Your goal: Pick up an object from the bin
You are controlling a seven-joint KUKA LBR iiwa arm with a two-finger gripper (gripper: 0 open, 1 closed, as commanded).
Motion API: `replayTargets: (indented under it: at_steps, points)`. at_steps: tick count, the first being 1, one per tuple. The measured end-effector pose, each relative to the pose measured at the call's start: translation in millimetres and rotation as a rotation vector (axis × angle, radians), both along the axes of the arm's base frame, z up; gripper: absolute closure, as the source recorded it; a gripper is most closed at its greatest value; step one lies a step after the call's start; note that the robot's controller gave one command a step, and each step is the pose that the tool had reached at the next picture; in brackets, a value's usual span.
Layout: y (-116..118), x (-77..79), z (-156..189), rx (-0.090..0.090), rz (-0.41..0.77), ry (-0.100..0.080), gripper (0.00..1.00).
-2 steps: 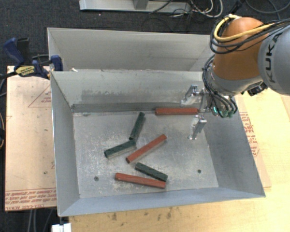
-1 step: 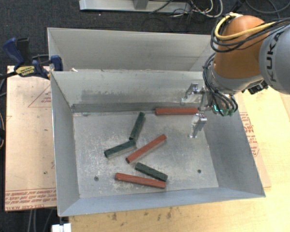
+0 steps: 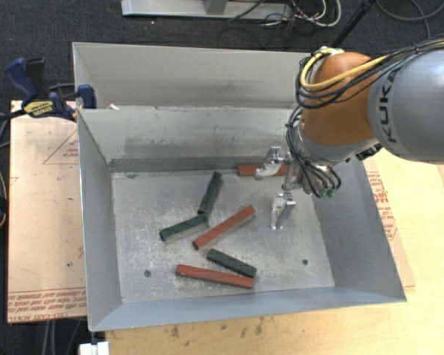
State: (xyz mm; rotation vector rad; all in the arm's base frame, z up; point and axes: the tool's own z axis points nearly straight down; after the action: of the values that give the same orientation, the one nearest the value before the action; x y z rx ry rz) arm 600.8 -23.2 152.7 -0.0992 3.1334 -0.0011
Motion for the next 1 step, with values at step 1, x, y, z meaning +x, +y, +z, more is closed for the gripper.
replayTargets:
  at_steps: [1]
  points:
    - [55.7, 12.5, -42.3, 0.000, 0.094, 0.002, 0.00]
